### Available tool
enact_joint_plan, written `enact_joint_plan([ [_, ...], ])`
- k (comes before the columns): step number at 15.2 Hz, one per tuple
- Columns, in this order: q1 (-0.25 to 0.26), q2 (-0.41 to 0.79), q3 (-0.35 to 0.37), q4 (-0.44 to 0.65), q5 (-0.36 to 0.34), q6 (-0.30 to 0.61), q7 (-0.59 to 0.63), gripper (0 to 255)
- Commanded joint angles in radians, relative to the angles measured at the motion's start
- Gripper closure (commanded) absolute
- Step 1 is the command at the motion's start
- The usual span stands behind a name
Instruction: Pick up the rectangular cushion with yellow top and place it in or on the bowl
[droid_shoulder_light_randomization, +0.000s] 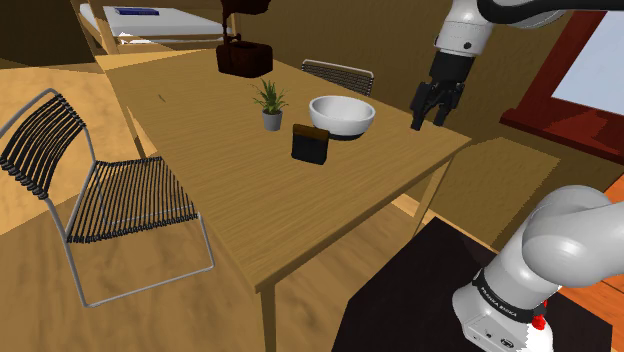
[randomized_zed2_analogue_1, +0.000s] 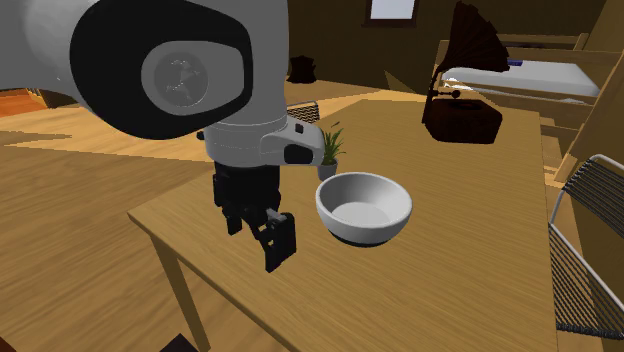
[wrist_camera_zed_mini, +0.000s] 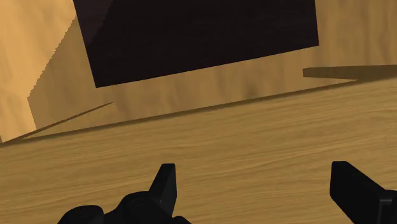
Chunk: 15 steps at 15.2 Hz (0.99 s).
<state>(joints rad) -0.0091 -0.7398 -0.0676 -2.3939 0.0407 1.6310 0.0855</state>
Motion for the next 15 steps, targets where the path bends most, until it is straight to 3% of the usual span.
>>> enact_joint_plan([
  [1, 0.000, 0.000, 0.000, 0.000, 0.000, 0.000, 0.000, 0],
  [15, 0.108, 0.427, 0.184, 0.292, -0.003, 0.193, 0.078, 0],
])
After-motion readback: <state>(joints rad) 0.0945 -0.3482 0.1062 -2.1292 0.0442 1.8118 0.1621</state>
